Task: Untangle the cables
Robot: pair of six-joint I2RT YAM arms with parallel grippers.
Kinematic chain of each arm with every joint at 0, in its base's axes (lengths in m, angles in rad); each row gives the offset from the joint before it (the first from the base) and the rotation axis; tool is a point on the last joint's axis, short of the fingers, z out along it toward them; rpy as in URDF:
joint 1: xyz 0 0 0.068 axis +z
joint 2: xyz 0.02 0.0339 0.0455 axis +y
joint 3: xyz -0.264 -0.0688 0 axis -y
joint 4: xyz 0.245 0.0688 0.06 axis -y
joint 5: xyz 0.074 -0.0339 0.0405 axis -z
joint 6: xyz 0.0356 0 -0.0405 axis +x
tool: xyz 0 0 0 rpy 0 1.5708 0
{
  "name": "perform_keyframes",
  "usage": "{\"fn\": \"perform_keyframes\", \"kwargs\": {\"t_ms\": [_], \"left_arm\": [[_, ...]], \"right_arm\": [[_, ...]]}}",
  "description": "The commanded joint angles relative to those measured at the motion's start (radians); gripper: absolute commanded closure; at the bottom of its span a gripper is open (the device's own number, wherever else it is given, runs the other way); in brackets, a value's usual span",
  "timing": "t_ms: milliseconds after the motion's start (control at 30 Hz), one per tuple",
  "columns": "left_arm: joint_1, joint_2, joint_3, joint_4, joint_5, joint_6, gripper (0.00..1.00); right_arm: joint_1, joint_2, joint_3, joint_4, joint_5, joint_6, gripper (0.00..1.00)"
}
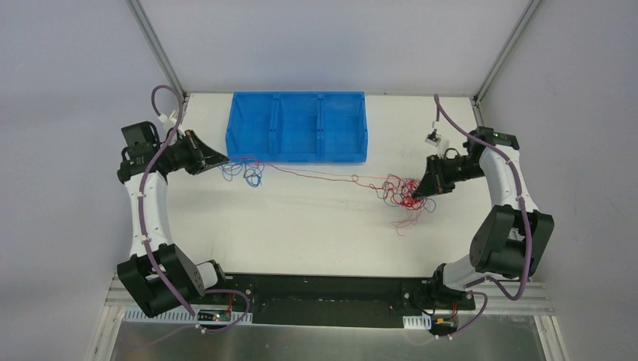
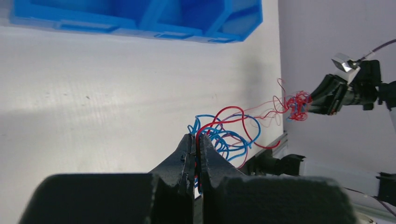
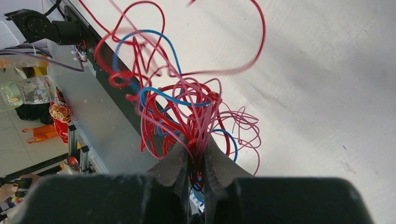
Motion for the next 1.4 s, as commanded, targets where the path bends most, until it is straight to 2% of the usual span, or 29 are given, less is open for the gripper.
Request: {"fn": "perform_keyframes", "kwargs": {"t_ms": [0,200,300,333,367,400,433,467,500,533,633,767,867,1000,1067,1167,1367], "left_arm": [[0.032,0.043,0.097,-0.229,-0.053,0.261,1.0],[-0.002,0.029,0.004,-0.273,-0.087,0.353,1.0],[-0.065,0.009,-0.035,-0.274,-0.112,0.365,1.0],[-0.086,0.007,-0.038,-0.273,-0.121,0.366,1.0],[-0.104,0.009,-0.039,-0.273,-0.123,0.366,1.0],[-0.119,0.015,-0.041,-0.274,-0.137,0.362,1.0],[-0.124,0.024,-0.041,-0.273,-0.134,0.355,0.84],[-0.125,0.032,-0.04,-0.274,-0.126,0.344,0.56],[-0.125,0.035,-0.036,-0.276,-0.108,0.339,0.17],[-0.128,0.03,-0.035,-0.276,-0.081,0.336,0.03],[-0.217,0.009,-0.057,-0.221,-0.057,0.303,0.01],[-0.438,0.027,-0.155,0.059,-0.059,0.088,0.02],[-0.628,0.114,-0.191,0.293,-0.109,-0.064,0.04],[-0.855,0.3,-0.183,0.526,-0.163,-0.222,0.09],[-0.916,0.39,-0.178,0.67,-0.184,-0.283,0.11],[-0.979,0.518,-0.16,0.789,-0.222,-0.342,0.16],[-1.081,0.669,-0.156,0.918,-0.225,-0.419,0.22]], "right_arm": [[-0.088,0.035,0.075,-0.186,0.008,-0.191,0.91],[-0.07,0.058,0.093,-0.199,-0.103,-0.152,0.92],[0.037,0.054,0.08,-0.13,-0.142,-0.044,0.92],[0.084,0.048,0.073,-0.058,-0.15,0.023,0.91],[0.131,0.039,0.066,0.004,-0.149,0.089,0.89],[0.188,0.031,0.059,0.062,-0.143,0.155,0.77],[0.23,0.023,0.052,0.116,-0.125,0.211,0.59],[0.26,0.018,0.049,0.151,-0.104,0.249,0.41],[0.272,0.016,0.048,0.172,-0.085,0.273,0.31],[0.273,0.018,0.048,0.179,-0.069,0.284,0.25],[0.258,0.039,0.022,0.182,-0.003,0.27,0.23],[0.255,0.083,-0.061,0.217,-0.029,0.309,0.26],[0.267,0.094,-0.124,0.319,-0.056,0.421,0.26],[0.334,0.108,-0.175,0.436,-0.08,0.546,0.26],[0.382,0.123,-0.203,0.511,-0.072,0.619,0.26],[0.422,0.174,-0.227,0.64,-0.052,0.72,0.26],[0.456,0.294,-0.226,0.658,-0.054,0.753,0.34]]}}
